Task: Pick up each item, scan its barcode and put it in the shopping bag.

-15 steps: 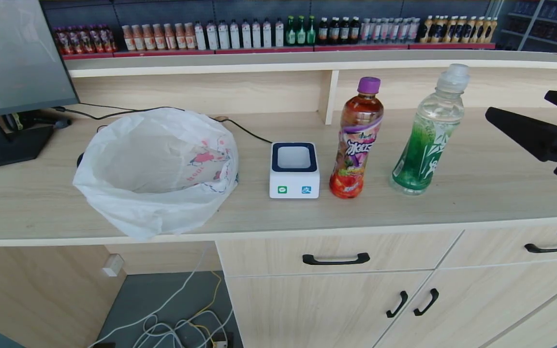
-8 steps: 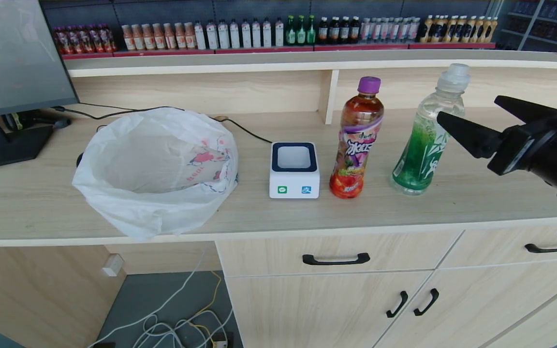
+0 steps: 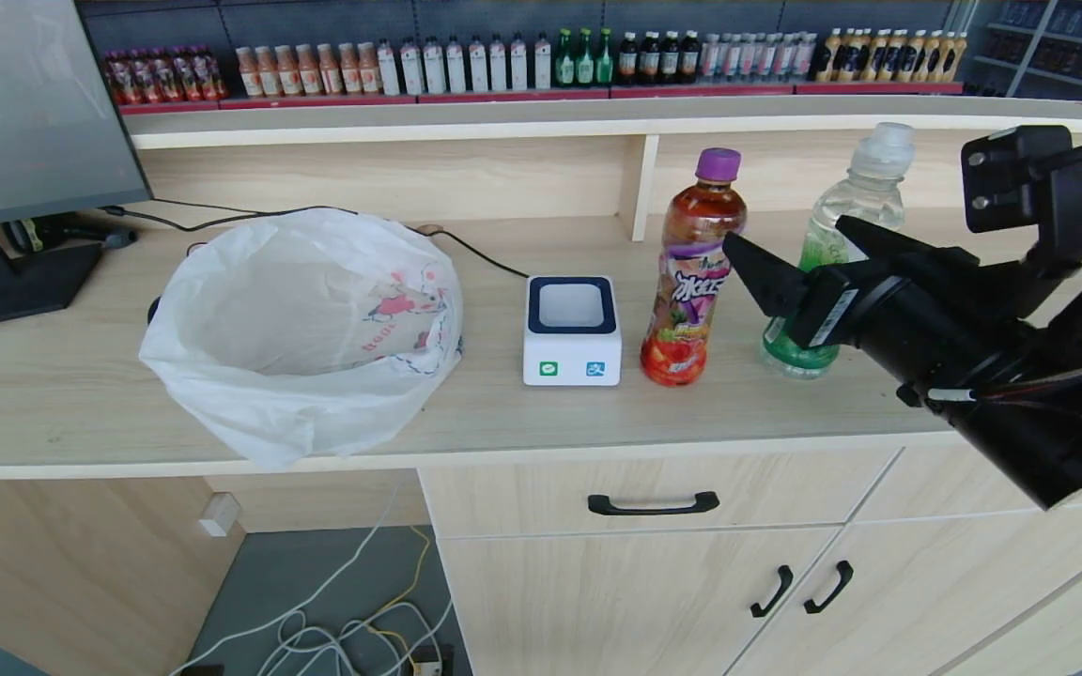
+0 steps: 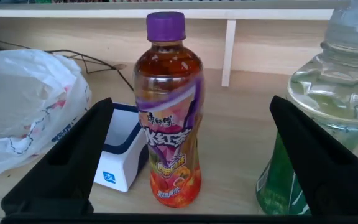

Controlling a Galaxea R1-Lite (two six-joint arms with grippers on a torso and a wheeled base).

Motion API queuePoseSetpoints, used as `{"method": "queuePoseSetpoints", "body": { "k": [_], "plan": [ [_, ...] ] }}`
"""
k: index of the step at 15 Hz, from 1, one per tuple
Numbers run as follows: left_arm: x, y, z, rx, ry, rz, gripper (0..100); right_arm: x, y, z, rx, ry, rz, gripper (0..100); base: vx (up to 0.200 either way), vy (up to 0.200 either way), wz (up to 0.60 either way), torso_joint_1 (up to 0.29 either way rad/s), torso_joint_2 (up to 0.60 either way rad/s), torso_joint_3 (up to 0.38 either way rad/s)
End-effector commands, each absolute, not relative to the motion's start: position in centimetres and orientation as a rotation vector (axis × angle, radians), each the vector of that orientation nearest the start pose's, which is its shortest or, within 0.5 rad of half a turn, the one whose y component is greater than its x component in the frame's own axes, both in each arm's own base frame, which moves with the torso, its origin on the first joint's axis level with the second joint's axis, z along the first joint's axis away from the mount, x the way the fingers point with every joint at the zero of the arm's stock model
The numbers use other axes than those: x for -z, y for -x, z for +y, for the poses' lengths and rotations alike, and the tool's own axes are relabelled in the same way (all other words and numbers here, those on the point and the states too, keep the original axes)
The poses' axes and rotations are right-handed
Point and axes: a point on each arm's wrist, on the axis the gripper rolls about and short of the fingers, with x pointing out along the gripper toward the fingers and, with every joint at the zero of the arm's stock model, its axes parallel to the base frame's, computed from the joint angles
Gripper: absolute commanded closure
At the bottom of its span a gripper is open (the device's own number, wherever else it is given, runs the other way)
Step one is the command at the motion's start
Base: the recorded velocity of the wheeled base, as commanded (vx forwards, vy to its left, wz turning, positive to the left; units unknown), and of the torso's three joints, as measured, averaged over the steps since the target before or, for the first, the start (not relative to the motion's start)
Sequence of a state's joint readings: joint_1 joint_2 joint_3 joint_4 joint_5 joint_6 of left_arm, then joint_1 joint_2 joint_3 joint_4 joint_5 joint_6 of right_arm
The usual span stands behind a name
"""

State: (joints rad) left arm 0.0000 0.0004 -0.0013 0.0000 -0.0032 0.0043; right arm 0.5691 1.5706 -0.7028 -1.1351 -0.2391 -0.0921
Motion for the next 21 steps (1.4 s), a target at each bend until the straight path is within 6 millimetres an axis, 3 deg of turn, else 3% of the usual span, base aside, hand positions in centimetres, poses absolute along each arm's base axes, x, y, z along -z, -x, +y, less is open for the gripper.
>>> {"method": "queuePoseSetpoints", "body": {
  "k": [1,14,21],
  "plan": [
    [-7.5,2.3,0.0,0.003,-0.005,0.0,0,-23.4,-23.2,14.5,-0.327,-0.005,-0.233,0,0.0,0.0,0.0,0.0,0.0,0.0],
    [-7.5,2.3,0.0,0.003,-0.005,0.0,0,-20.6,-24.8,15.2,-0.242,-0.006,-0.144,0,0.0,0.0,0.0,0.0,0.0,0.0],
    [-7.5,2.3,0.0,0.003,-0.006,0.0,0,-20.5,-25.4,15.5,-0.234,0.001,-0.146,0,0.0,0.0,0.0,0.0,0.0,0.0]
  ]
}}
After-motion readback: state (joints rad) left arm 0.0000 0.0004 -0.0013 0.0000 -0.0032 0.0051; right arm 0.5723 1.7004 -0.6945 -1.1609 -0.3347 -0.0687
